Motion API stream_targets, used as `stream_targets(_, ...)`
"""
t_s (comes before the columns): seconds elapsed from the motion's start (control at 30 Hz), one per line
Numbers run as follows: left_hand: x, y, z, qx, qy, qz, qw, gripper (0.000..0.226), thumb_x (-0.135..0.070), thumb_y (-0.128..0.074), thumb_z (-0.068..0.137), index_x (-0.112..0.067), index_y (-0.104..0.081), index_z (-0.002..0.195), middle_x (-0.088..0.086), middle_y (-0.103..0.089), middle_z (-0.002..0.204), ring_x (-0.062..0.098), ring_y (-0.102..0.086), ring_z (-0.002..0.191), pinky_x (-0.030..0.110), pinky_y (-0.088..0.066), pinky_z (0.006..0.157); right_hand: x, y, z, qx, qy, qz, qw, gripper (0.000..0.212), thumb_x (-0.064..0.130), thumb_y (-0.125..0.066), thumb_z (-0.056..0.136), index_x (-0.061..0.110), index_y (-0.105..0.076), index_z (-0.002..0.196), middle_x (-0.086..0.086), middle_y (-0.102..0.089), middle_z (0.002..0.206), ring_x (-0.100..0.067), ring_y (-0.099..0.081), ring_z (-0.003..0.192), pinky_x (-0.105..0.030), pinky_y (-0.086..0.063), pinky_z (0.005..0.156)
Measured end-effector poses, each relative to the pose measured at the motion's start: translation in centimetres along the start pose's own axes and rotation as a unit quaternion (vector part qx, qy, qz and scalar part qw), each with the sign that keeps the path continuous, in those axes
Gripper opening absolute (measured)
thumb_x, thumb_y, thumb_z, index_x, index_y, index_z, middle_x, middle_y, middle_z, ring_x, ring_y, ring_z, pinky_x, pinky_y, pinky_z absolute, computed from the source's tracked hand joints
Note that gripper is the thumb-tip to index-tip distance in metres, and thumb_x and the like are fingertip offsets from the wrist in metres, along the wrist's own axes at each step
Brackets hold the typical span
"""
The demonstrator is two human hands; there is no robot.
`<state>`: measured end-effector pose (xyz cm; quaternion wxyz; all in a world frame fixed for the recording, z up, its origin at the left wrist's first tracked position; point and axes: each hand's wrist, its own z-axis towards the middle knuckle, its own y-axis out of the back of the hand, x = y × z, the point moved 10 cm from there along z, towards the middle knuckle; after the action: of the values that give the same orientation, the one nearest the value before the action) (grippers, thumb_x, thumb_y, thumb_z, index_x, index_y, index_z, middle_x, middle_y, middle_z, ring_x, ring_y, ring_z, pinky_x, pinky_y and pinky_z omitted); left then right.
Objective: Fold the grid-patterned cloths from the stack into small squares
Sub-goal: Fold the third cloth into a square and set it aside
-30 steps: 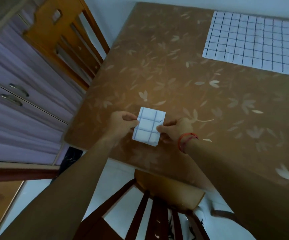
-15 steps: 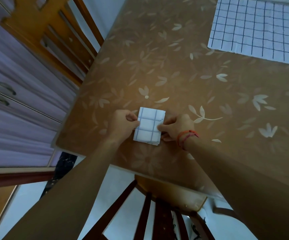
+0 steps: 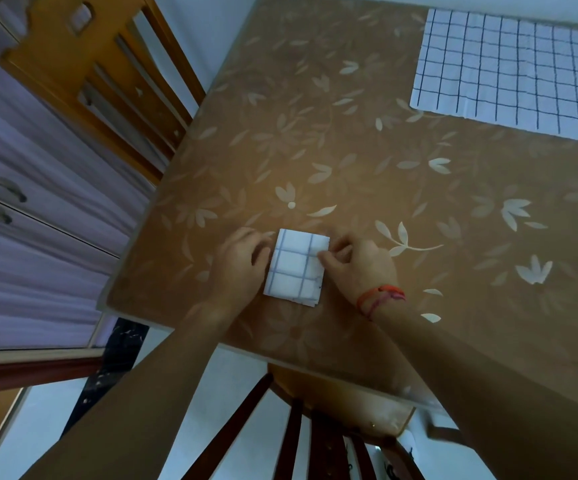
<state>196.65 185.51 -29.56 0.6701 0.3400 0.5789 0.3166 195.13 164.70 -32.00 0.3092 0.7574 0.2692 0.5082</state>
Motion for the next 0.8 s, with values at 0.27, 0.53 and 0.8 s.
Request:
stream_targets(0.27,-1.7,-4.9,-2.0,0.121,-0.185,0.120,0.968,0.046,-0.025,-0.040,0.102,-0.016,-0.037,0.147,-0.002,-0.032,0.156,0.011,-0.021,0.145,0.031,-0.025,0.109,7.5,-5.5,-3.3,-0.018,0.322,-0.214,0.922,0.056,0.032,-0.038,0.095,0.005,-0.037,0.144,-0.019,-0.032,0.151,-0.033,-0.029,0.141,-0.044,-0.030,0.113)
stream_targets(0.53,-0.9,-5.9,-2.3,0.127,-0.200,0.219,0.946,0.050,-0.023,-0.025,0.101,-0.005,-0.037,0.146,0.009,-0.031,0.156,0.020,-0.025,0.145,0.043,-0.032,0.110,1.6,-6.9,-2.5,0.024,0.278,-0.316,0.907,0.078,0.058,-0.021,0.095,0.003,-0.020,0.149,-0.015,-0.014,0.158,-0.027,-0.012,0.147,-0.046,-0.015,0.119)
stream_targets(0.8,0.4,-5.5,-4.1,0.178,-0.217,0.254,0.926,0.053,-0.026,-0.023,0.101,-0.004,-0.028,0.149,0.012,-0.025,0.158,0.022,-0.017,0.147,0.048,-0.024,0.116,1.4,-6.7,-2.7,0.038,0.253,-0.318,0.913,0.083,0.062,-0.017,0.092,0.002,-0.016,0.150,-0.016,-0.012,0.158,-0.028,-0.011,0.147,-0.047,-0.012,0.119)
